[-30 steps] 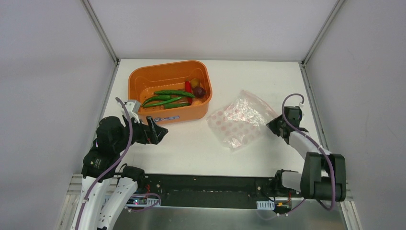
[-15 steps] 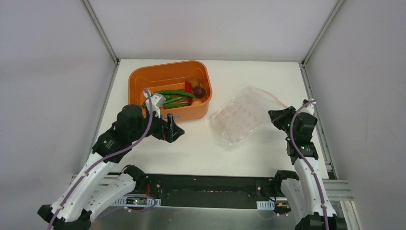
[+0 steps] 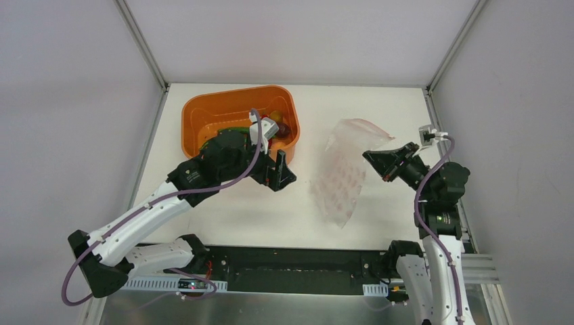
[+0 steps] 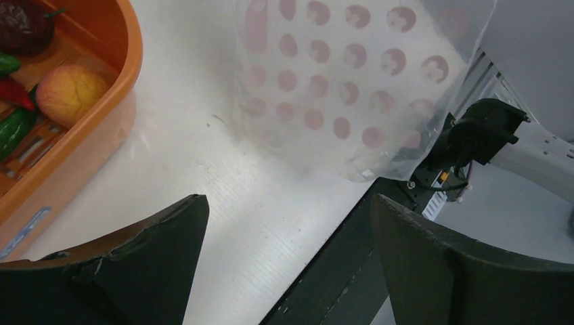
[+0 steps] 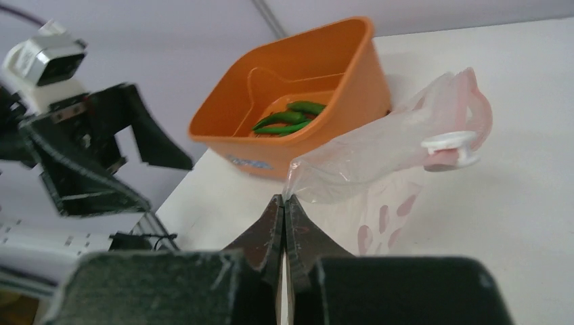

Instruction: Place the food in the zip-top bag and seal the zipper

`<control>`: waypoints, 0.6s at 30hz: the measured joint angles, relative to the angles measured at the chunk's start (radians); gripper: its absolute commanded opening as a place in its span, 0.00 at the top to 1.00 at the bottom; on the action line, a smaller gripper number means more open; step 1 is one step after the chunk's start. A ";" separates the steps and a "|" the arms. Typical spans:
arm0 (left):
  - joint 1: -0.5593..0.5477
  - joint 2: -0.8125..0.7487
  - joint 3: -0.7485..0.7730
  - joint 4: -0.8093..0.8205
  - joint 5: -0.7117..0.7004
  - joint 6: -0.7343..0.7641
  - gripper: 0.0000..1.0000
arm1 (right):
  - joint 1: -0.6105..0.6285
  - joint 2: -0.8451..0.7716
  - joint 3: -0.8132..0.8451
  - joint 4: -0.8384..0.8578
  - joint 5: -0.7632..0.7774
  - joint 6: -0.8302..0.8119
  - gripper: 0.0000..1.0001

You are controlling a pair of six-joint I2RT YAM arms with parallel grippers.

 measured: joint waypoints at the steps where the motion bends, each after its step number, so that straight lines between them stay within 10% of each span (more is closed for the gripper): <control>1: -0.005 0.014 0.006 0.012 -0.002 -0.002 0.08 | 0.002 -0.001 0.011 0.003 -0.043 -0.009 1.00; 18: -0.035 0.267 0.231 0.099 -0.080 0.069 0.01 | 0.250 0.080 0.121 -0.323 -0.264 -0.279 1.00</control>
